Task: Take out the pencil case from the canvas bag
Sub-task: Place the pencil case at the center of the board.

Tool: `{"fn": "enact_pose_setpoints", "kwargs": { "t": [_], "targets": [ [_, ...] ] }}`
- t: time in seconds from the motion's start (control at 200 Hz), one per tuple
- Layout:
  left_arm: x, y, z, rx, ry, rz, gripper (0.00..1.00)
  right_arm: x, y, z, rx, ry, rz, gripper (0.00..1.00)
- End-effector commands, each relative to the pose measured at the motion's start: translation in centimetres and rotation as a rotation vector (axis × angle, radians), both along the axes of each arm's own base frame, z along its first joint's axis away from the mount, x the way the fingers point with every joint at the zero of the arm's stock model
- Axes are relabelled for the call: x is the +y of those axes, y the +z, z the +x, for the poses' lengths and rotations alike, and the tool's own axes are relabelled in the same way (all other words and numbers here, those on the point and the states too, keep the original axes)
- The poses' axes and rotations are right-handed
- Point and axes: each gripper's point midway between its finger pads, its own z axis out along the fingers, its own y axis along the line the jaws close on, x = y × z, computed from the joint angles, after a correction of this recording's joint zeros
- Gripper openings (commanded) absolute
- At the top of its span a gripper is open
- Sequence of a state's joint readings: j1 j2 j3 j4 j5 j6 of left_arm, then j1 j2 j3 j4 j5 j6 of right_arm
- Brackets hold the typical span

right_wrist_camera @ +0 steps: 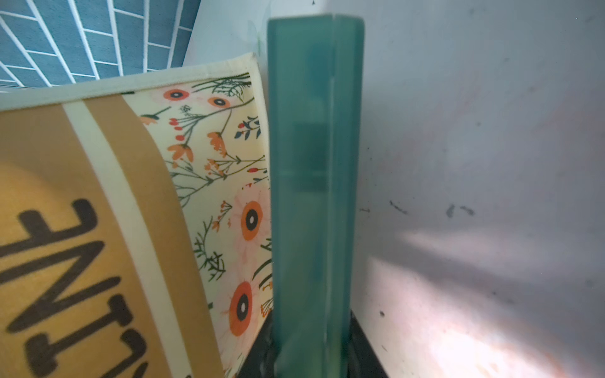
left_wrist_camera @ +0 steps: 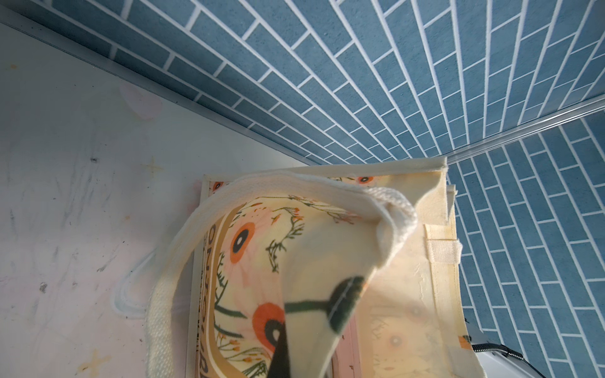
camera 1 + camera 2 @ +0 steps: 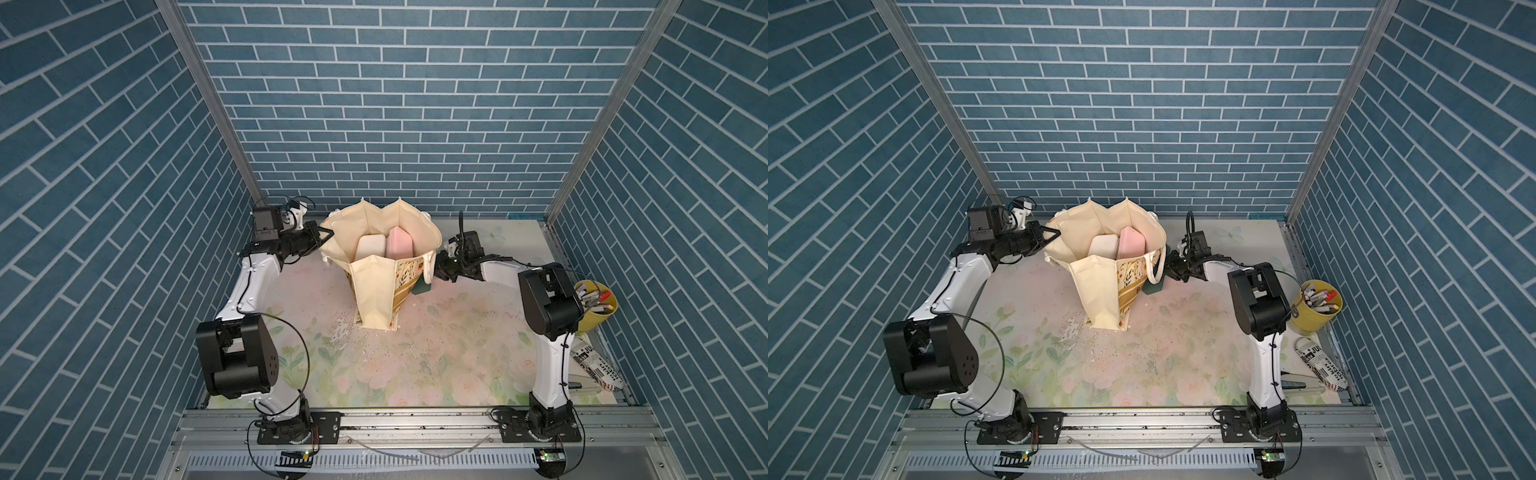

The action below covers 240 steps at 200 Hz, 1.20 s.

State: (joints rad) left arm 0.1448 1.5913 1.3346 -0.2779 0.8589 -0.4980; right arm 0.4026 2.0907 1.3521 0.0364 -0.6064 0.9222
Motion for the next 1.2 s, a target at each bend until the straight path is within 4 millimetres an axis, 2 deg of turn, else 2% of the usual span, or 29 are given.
{"fn": "enact_pose_setpoints", "kwargs": {
  "t": [0.0, 0.185, 0.295, 0.47, 0.58, 0.83, 1.005, 1.195],
  "targets": [
    [0.2, 1.1, -0.5, -0.037, -0.006, -0.003, 0.0, -0.1, 0.4, 0.4, 0.001, 0.004, -0.014, 0.03],
    [0.1, 1.0, -0.5, -0.035, -0.009, -0.006, 0.0, -1.3, -0.2, 0.2, 0.03, -0.03, -0.054, 0.23],
    [0.0, 1.3, -0.5, -0.046, -0.015, -0.004, 0.0, -2.2, -0.2, 0.3, 0.032, -0.058, -0.086, 0.39],
    [-0.1, 1.4, -0.6, -0.049, -0.02, -0.013, 0.0, -3.4, 0.0, 0.1, 0.024, -0.073, -0.162, 0.52],
    [-0.2, 1.6, -0.6, -0.056, -0.023, -0.015, 0.0, -4.3, -0.1, -0.3, 0.026, -0.078, -0.215, 0.55],
    [-0.3, 2.0, -0.7, -0.067, -0.025, -0.021, 0.0, -5.4, 1.3, -1.0, 0.001, -0.105, -0.247, 0.54],
    [-0.2, 2.0, -0.7, -0.074, -0.021, -0.017, 0.0, -5.7, 2.9, -1.8, -0.025, -0.107, -0.242, 0.54],
    [-0.1, 2.2, -0.7, -0.085, -0.021, -0.015, 0.0, -6.4, 5.7, -2.6, -0.075, -0.113, -0.246, 0.53]
  ]
}}
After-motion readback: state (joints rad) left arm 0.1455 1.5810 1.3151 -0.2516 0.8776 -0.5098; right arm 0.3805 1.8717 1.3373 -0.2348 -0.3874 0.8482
